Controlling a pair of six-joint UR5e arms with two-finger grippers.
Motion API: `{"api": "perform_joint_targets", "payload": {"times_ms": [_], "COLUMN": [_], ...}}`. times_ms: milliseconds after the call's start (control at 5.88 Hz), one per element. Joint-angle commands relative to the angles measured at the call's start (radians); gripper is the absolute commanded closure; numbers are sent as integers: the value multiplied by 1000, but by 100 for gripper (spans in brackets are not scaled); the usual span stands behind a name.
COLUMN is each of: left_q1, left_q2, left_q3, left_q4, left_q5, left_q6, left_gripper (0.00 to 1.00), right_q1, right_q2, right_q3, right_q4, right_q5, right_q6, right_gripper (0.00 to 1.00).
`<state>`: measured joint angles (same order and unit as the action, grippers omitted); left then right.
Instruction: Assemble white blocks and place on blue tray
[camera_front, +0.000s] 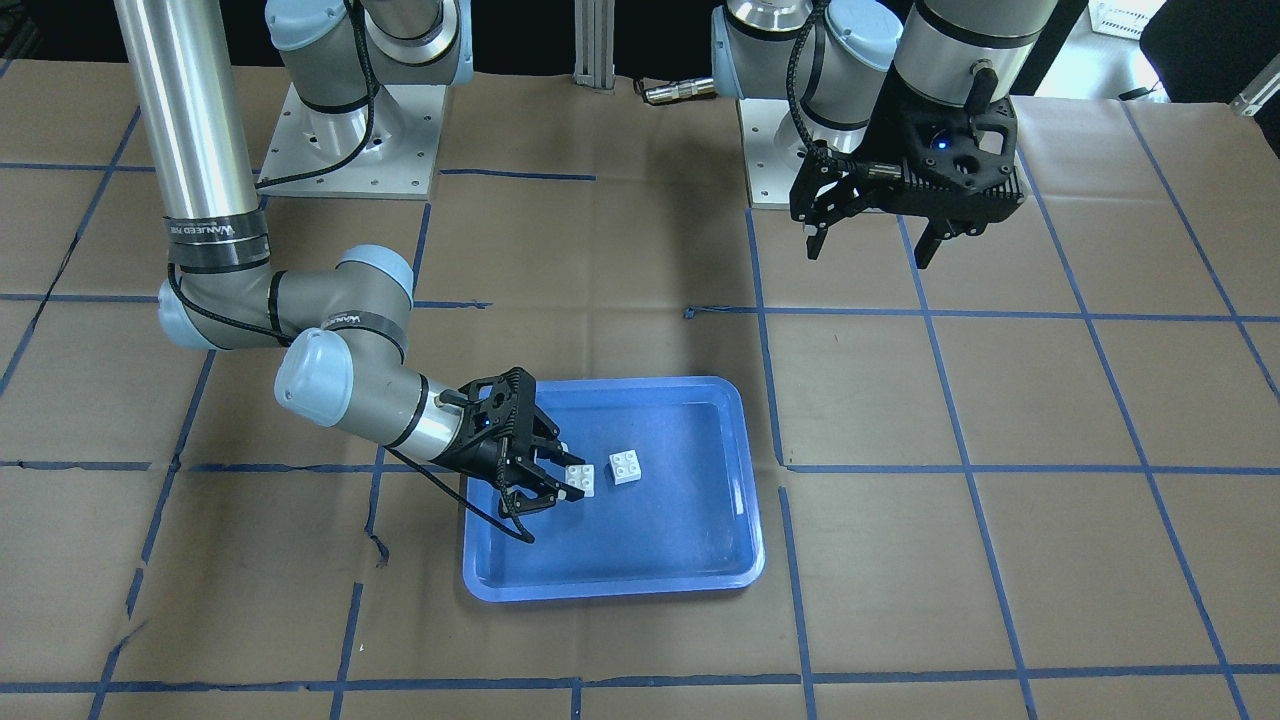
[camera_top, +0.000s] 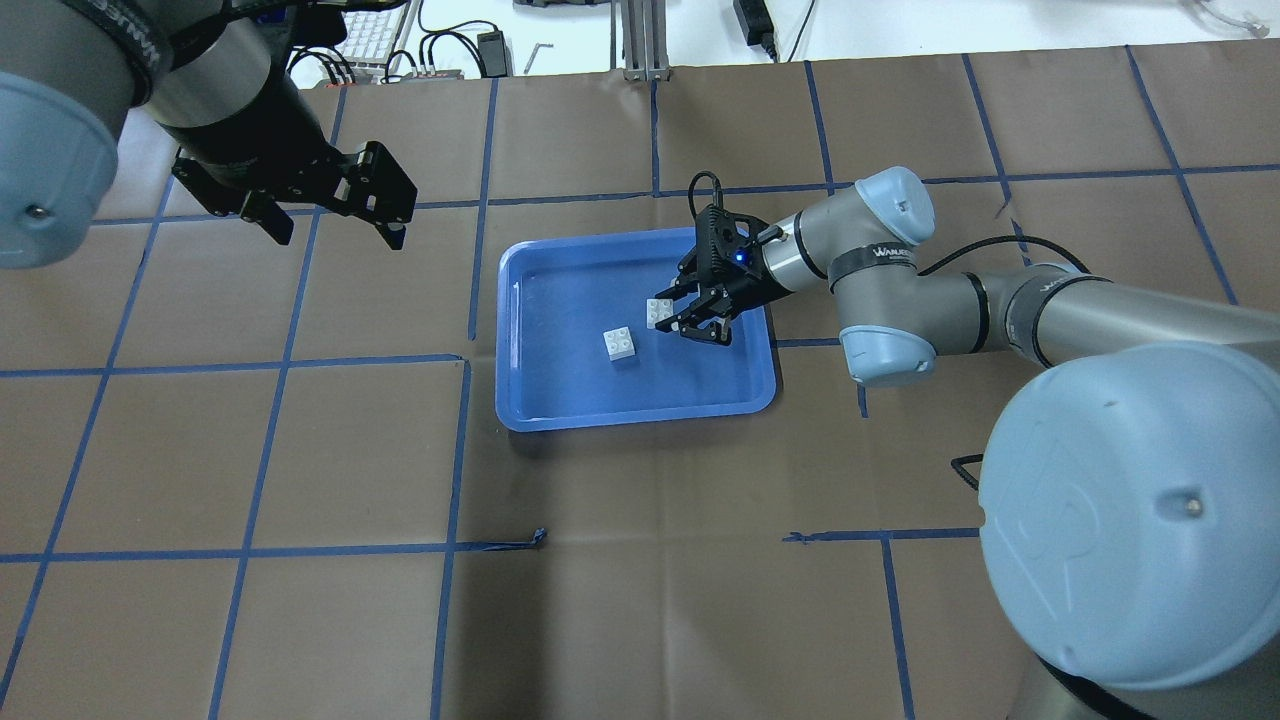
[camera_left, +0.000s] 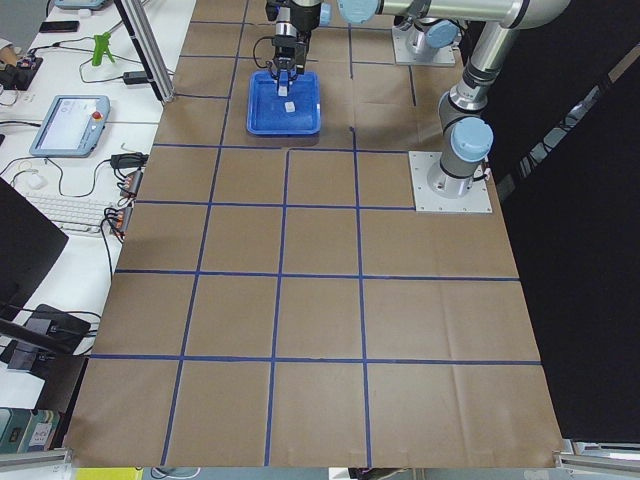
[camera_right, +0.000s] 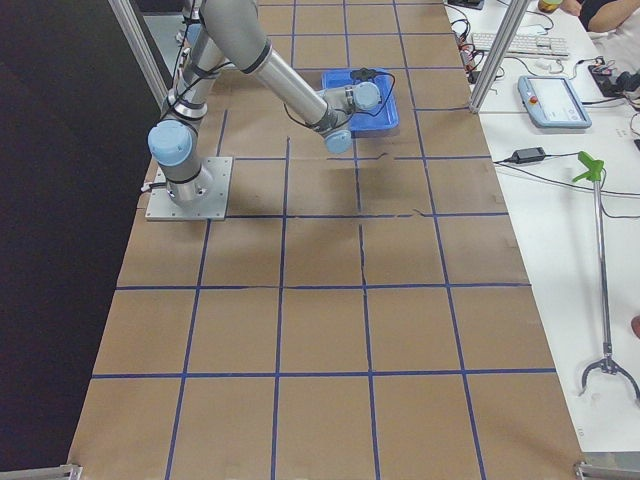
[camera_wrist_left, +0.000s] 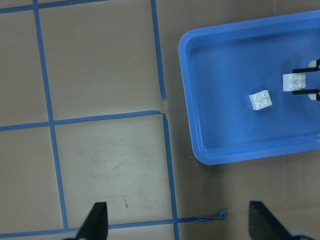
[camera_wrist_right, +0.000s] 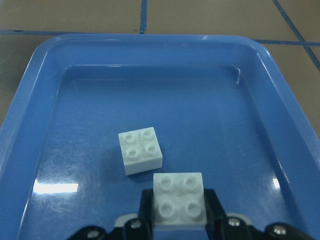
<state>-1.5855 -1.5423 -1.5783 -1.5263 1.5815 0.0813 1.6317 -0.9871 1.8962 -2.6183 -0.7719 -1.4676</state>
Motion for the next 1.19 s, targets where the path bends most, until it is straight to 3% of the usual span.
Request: {"api": "perform_joint_targets", "payload": {"times_ms": [0,1020], "left_q1": [-1,-2], "left_q2": [2,5], "left_q3": [0,1], "left_q4": [-6,-12], "left_q5": [0,0], "left_q6": [0,0], "left_gripper": [0,0], "right_q1": [10,34], "right_q2": [4,24], "right_q3": [17,15], "right_q4": [-2,-17], "right_q5": [-1,-1], "right_q6": [1,53], "right_gripper": [74,74]}}
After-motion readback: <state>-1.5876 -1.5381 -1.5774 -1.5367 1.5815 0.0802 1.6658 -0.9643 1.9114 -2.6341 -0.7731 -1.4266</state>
